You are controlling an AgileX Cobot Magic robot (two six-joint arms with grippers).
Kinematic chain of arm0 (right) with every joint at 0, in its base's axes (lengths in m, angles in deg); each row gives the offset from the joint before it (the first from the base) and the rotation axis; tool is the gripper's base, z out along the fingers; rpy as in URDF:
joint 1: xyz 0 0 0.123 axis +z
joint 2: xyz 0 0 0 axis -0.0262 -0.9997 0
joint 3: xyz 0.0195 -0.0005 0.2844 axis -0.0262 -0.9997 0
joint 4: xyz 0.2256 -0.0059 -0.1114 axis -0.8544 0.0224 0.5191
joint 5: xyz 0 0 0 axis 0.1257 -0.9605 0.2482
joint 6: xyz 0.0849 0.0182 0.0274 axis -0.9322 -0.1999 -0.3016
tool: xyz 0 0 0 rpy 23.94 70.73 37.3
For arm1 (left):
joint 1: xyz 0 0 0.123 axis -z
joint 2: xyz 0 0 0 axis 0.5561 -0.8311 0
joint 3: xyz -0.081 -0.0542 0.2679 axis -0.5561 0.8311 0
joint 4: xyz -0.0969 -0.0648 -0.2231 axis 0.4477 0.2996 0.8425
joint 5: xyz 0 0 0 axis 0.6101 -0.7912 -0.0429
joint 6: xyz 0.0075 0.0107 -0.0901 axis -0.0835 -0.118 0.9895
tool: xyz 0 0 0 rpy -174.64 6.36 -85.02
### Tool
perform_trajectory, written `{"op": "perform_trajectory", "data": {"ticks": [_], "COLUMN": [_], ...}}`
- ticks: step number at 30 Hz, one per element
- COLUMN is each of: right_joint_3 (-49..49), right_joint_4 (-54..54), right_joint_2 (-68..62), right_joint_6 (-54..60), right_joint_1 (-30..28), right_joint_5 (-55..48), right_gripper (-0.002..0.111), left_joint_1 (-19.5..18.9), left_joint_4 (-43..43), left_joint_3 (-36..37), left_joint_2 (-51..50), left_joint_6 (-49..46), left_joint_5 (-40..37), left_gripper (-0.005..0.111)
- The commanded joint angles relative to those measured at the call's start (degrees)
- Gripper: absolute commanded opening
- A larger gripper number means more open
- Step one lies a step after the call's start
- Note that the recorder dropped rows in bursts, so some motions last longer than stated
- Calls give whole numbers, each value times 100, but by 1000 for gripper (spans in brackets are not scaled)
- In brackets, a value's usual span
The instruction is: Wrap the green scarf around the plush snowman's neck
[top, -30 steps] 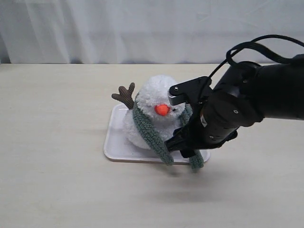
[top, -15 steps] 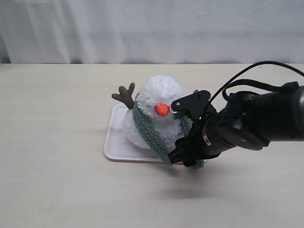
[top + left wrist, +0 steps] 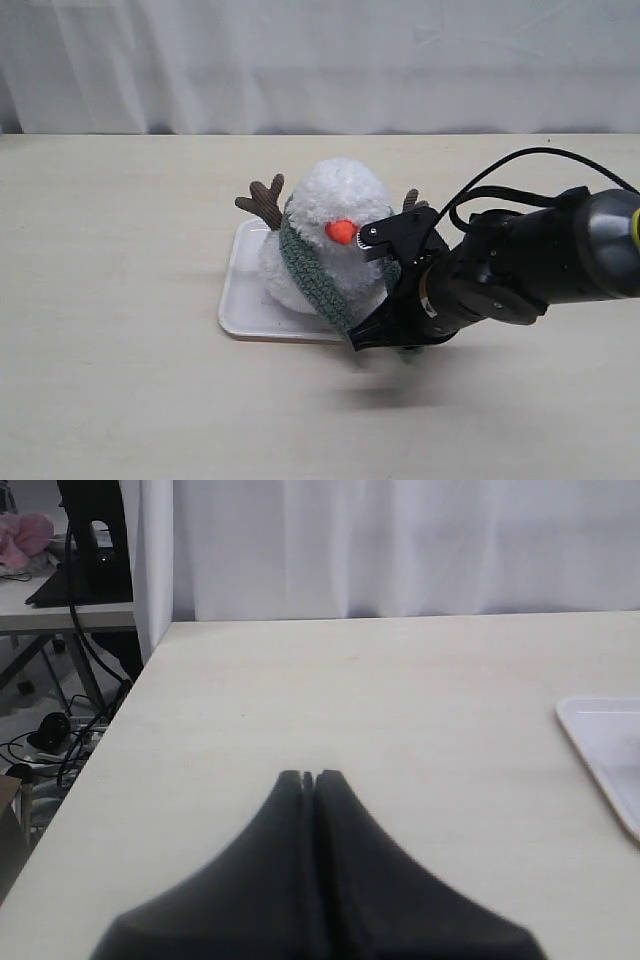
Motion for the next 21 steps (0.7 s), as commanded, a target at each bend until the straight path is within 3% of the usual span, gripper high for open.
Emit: {"op": "perform_trajectory", "data": {"ticks": [1,14,21], "right_joint_3": [-30,68,530], "right_joint_4": [-77,-1332,-3477], "right_joint_2": [61,512,526], "right_joint_6": [87,839,2661], "right_joint_1": [-40,-40,-40], "right_joint_5": [15,-406,-1095], "right_gripper": [4,4,4], "left_joint_1": [3,3,3], "left_joint_4": [25,25,14], "left_joint_3": [19,19,19], "left_joint_2": [21,21,21], "left_joint_6": [0,0,0], "left_joint_5": [69,69,69], "left_gripper": [0,0,0]}}
